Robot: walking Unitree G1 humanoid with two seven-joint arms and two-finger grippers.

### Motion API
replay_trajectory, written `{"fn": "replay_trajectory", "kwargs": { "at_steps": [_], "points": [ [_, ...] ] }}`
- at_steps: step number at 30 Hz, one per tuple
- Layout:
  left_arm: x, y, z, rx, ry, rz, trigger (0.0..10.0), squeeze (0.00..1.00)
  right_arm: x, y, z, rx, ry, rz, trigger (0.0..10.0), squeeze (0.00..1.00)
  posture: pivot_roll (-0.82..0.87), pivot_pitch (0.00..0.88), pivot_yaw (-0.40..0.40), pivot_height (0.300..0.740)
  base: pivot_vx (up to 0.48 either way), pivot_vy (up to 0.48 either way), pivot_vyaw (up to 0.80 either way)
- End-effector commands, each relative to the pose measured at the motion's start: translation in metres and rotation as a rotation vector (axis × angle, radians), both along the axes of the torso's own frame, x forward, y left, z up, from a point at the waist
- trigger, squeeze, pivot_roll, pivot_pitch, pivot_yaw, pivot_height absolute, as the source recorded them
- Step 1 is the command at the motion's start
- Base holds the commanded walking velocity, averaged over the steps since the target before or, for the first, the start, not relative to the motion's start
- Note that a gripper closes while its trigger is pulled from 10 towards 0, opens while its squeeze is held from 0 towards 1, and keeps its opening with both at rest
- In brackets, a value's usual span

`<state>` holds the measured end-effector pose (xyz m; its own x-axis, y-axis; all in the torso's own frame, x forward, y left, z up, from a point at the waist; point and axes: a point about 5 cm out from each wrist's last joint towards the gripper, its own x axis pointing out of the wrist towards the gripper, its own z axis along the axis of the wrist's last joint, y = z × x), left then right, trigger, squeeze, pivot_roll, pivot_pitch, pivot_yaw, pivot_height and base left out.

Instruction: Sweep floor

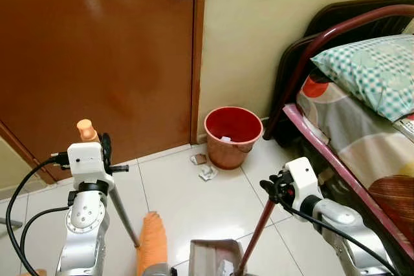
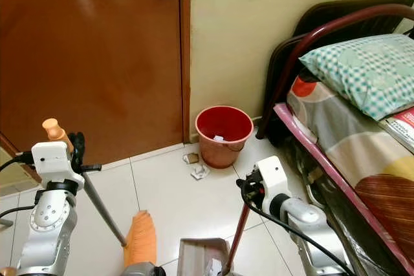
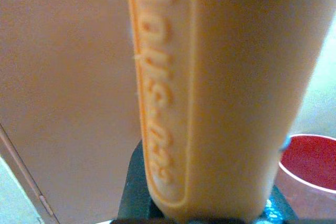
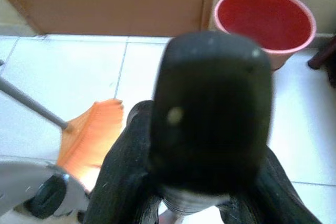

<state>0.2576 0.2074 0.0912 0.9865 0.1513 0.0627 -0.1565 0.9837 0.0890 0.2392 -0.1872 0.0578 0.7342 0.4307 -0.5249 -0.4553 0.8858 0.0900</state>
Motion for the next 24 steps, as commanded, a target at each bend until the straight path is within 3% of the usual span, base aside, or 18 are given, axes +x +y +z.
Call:
{"fn": "replay_trajectory", "kwargs": {
  "at_steps": [1, 6, 10, 14, 24],
  "points": [
    [0.001, 0.0, 0.001, 0.022, -0.005, -0.008, 10.0, 0.0, -0.005, 0.001, 0.002, 0.035, 0.04, 0.033, 10.0, 0.0, 0.03, 0.0, -0.021, 0.74, 0.0, 0.0, 0.0],
    [0.0, -0.001, 0.0, 0.021, -0.004, -0.009, 10.0, 0.0, -0.003, -0.007, 0.012, 0.012, 0.041, 0.061, 10.0, 0.0, 0.03, 0.0, -0.027, 0.74, 0.0, 0.0, 0.0],
    [0.002, -0.004, 0.002, 0.039, -0.008, -0.018, 10.0, 0.0, 0.015, -0.005, 0.024, -0.008, -0.083, 0.0, 10.0, 0.0, 0.03, 0.0, -0.026, 0.74, 0.0, 0.0, 0.0],
    [0.003, -0.006, 0.005, 0.038, -0.007, -0.014, 10.0, 0.0, 0.026, 0.01, 0.037, -0.025, -0.228, -0.001, 10.0, 0.0, 0.05, 0.006, -0.027, 0.74, 0.0, 0.0, 0.0],
    [0.002, -0.019, 0.012, 0.052, -0.023, -0.045, 10.0, 0.0, 0.031, 0.038, 0.058, -0.053, -0.414, 0.137, 10.0, 0.0, 0.08, 0.029, -0.02, 0.74, 0.0, -0.23, 0.0]
  ]
}}
